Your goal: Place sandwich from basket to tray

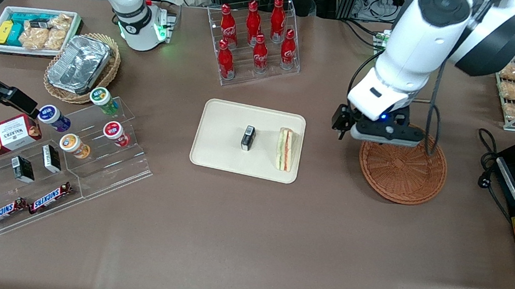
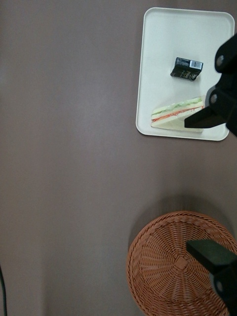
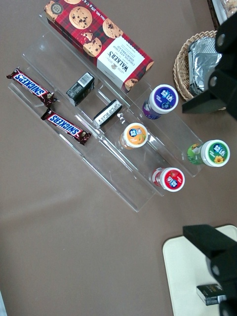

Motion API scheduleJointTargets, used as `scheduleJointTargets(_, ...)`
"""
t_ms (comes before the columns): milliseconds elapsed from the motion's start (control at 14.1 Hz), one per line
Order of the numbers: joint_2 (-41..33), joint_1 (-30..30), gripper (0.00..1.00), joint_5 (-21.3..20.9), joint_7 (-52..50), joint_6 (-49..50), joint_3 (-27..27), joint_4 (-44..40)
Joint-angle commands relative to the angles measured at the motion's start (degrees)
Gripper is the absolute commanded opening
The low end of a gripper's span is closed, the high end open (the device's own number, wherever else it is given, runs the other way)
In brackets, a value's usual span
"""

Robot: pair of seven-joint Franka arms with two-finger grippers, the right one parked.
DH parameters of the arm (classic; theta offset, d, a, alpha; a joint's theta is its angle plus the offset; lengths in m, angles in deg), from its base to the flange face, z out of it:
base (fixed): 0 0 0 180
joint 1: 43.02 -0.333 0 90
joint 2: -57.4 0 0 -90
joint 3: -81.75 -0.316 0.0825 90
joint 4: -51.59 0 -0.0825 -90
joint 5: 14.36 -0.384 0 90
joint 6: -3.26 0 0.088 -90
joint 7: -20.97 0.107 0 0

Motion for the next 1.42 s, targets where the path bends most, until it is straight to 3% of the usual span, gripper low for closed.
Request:
scheduleJointTargets(0, -2.3, -2.5, 1.0, -0.2, 3.0, 1.1, -0.1, 0.3)
scheduleJointTargets(426, -7.1, -7.1, 1.0, 1.3, 17.2, 9.9, -0.9, 0.6)
scheduleJointTargets(1066, -17.7, -14.9, 1.0, 1.3, 21.8, 10.2, -1.0, 10.9)
scheduleJointTargets(1350, -16.1, -15.1, 1.0, 1.6, 21.7, 10.8, -2.8, 8.6)
